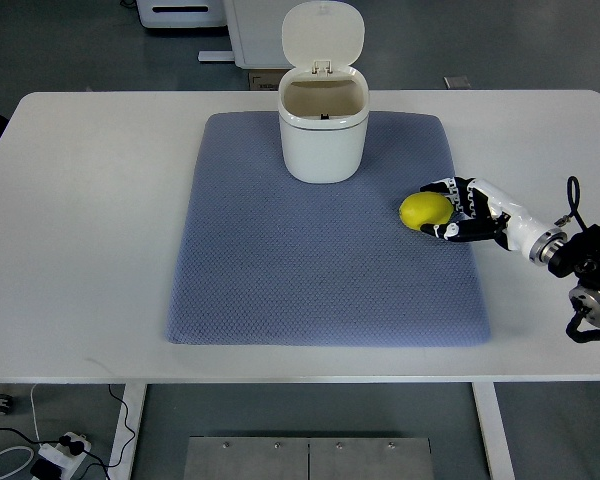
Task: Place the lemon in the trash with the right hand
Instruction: 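Close the right hand's fingers around the yellow lemon, then lift the lemon with the right hand and carry it over the bin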
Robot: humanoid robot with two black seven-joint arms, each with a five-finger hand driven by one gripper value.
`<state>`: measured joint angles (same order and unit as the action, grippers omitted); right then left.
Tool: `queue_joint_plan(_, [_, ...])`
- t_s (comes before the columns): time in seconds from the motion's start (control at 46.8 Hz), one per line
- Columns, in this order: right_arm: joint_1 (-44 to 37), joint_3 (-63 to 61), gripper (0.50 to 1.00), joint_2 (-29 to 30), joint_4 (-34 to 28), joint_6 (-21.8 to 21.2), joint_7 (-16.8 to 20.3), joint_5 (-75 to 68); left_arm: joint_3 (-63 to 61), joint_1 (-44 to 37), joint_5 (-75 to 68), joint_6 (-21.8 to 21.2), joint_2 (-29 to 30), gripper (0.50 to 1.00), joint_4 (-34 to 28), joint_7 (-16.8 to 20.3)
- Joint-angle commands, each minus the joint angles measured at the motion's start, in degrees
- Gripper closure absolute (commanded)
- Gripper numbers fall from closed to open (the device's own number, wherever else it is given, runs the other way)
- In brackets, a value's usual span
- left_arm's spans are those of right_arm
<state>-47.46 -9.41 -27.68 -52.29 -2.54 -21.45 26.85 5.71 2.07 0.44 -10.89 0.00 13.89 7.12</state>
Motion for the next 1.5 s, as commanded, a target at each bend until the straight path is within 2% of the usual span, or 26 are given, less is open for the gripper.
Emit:
queue_joint_plan(0.0, [-0.2, 0.1, 0.76, 0.0, 0.0, 0.0, 0.0, 0.0, 0.0, 0.0, 0.0, 0.0, 0.0, 0.5, 0.0, 0.0])
queue_joint_plan(0.085, [-0.2, 0.1, 0.793, 0.0, -0.1, 0.0, -0.1, 0.0, 0.0, 0.0, 0.0, 0.0, 0.0, 0.5, 0.0, 0.0])
queue_joint_plan(0.321, [-0.4, 0.2, 0.963, -0.2, -0.1, 0.0, -0.2, 0.0, 0.0, 0.0, 0.0, 0.0, 0.0, 0.5, 0.0, 0.0])
queue_joint_plan(0.406, [-1.6, 0.2, 0.99, -0.4, -0.1, 0.0, -0.2, 0.0, 0.0, 0.0, 0.0, 0.0, 0.0, 0.5, 0.0, 0.0])
queue_joint_plan(0.876, [-8.2, -0.2, 1.0, -3.3, -0.6, -0.3, 0.4, -0.8, 0.0, 0.0, 0.0, 0.0, 0.0, 0.5, 0.0, 0.0])
queue_joint_plan(1.09, [-12.0, 0.2, 1.0, -4.0, -0.5, -0.2, 2.1, -1.3, 0.0, 0.0, 0.0, 0.0, 0.0, 0.5, 0.0, 0.0])
queue_joint_plan(1.197, [-14.5, 1.0, 1.0, -4.0, -0.5, -0.2, 4.3, -1.7, 0.0, 0.0, 0.0, 0.0, 0.0, 0.5, 0.0, 0.0])
queue_joint_plan(1.475, [-25.7, 11.6, 1.0, -3.9, -0.1, 0.0, 7.1, -6.1, 0.0, 0.0, 0.0, 0.0, 0.0, 0.5, 0.1, 0.0])
